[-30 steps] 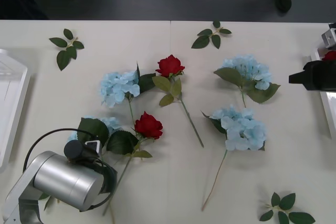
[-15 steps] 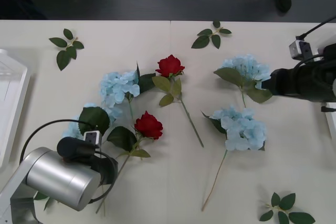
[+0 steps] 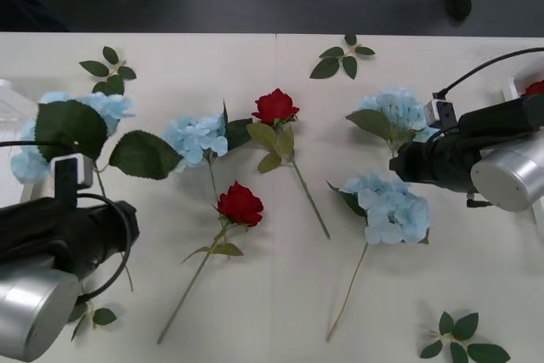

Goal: Put the red flowers into the right box and the blue flowers into the left box

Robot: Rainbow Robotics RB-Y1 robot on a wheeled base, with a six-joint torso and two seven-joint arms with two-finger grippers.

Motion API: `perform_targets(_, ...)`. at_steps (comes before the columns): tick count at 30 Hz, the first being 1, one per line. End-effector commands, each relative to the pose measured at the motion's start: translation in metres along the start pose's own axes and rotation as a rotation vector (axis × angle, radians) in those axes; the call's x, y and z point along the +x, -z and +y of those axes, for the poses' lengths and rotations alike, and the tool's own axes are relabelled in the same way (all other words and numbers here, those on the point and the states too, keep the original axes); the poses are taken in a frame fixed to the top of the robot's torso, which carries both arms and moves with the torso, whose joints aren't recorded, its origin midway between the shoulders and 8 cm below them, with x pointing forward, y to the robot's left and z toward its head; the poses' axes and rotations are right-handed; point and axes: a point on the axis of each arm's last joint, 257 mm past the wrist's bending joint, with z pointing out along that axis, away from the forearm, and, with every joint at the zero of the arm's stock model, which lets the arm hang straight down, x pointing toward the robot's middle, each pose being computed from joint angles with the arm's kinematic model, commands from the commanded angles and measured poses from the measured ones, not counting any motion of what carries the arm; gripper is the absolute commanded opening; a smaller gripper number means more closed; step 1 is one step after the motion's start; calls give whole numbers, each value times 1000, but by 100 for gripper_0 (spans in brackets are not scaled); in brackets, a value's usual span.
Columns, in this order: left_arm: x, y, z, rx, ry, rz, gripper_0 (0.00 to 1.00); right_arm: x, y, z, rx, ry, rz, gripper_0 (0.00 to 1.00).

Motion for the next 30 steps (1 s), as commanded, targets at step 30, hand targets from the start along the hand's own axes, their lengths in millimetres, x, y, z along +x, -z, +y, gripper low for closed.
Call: perform_targets(30, -120, -40, 291, -350, 411, 90, 0, -6, -55, -12, 48, 46, 15, 64)
